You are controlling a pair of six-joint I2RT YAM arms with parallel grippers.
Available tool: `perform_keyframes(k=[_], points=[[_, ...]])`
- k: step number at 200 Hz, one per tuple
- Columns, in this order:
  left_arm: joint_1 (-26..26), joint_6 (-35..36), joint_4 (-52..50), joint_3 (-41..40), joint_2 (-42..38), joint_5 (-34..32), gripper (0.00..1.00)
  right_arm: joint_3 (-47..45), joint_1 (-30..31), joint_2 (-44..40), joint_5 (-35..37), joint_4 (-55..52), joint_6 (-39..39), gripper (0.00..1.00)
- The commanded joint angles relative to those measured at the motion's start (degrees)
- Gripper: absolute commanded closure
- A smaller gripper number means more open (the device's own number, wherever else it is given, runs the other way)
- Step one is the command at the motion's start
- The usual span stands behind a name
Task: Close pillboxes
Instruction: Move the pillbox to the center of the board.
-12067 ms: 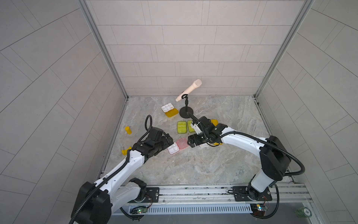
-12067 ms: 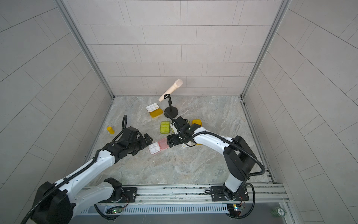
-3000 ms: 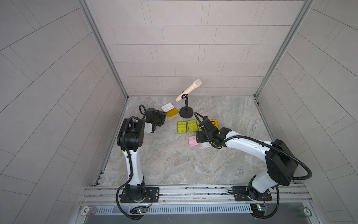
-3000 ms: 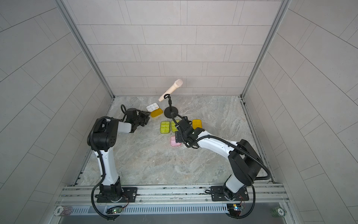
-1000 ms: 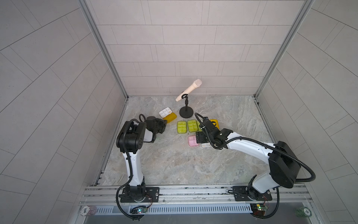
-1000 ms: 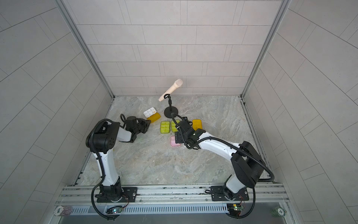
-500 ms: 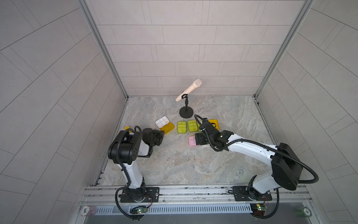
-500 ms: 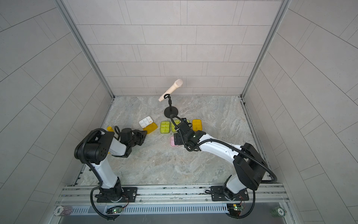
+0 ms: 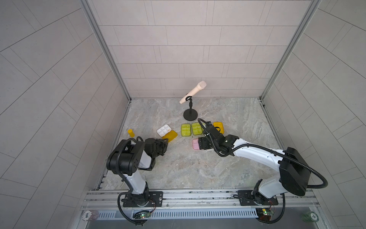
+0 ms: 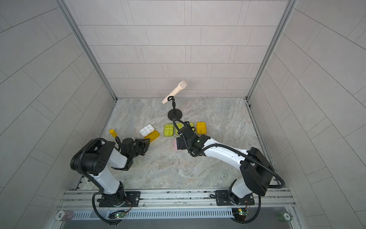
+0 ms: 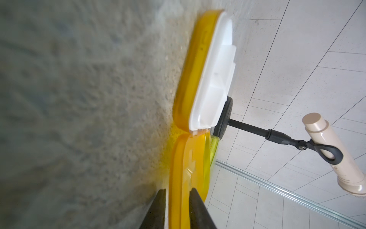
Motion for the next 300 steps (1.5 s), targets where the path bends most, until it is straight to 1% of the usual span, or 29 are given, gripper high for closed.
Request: perform_keyframes(k=[1,42,46,83,117,134,167,185,214,229,257,282,300], points=[[-0.7,-2.0,2.2,1.5,-0.6,0.8,0.69,0.3,0.5,-0.9,1.5,-0.4,1.0,0.15],[-4.0,-1.6,2.4,3.4,1.3,1.1,0.67,0.6,0.6,-0.3,1.6,-0.6,1.0,0.15],[-4.4,-1.6,2.4,5.1,1.6,1.1,0.67,0.6,0.6,-0.2,1.6,-0.6,1.0,0.15],[-7.6,-1.5,2.3,9.2,4.9,0.9,0.67,0.6,0.6,-0.2,2.0,-0.8,0.9,0.15],[-8.8,-1.2,0.8,13.1,6.2,2.2,0.67,0.7,0.6,-0.5,2.4,-1.4,0.5,0.15],[-9.7,-0.3,-1.7,13.8,4.8,1.9,0.66,0.9,0.6,-0.6,2.6,-1.6,0.3,0.15],[-9.8,4.0,-10.9,13.9,-0.7,1.5,0.62,1.2,0.6,-0.2,2.4,-1.4,0.3,0.15],[-9.8,6.1,-14.8,14.0,-2.9,1.6,0.61,1.5,0.6,0.1,2.4,-1.4,0.1,0.15],[-9.8,6.5,-15.0,14.3,-4.0,3.3,0.61,1.9,0.6,0.1,2.3,-1.5,0.0,0.15],[-9.8,7.0,-16.8,15.0,-5.2,4.7,0.61,1.9,0.6,-0.1,2.5,-1.7,-0.2,0.15],[-9.8,10.2,-24.1,16.5,-10.2,7.1,0.61,2.2,0.6,-0.1,2.6,-2.3,-0.3,0.15],[-8.5,17.7,-40.2,22.5,-16.1,8.2,0.57,3.1,0.6,0.5,1.8,-2.6,-0.6,0.15],[-4.6,23.3,-54.9,29.3,-17.7,7.9,0.54,5.4,0.6,2.3,-0.4,-3.5,-1.1,0.14]])
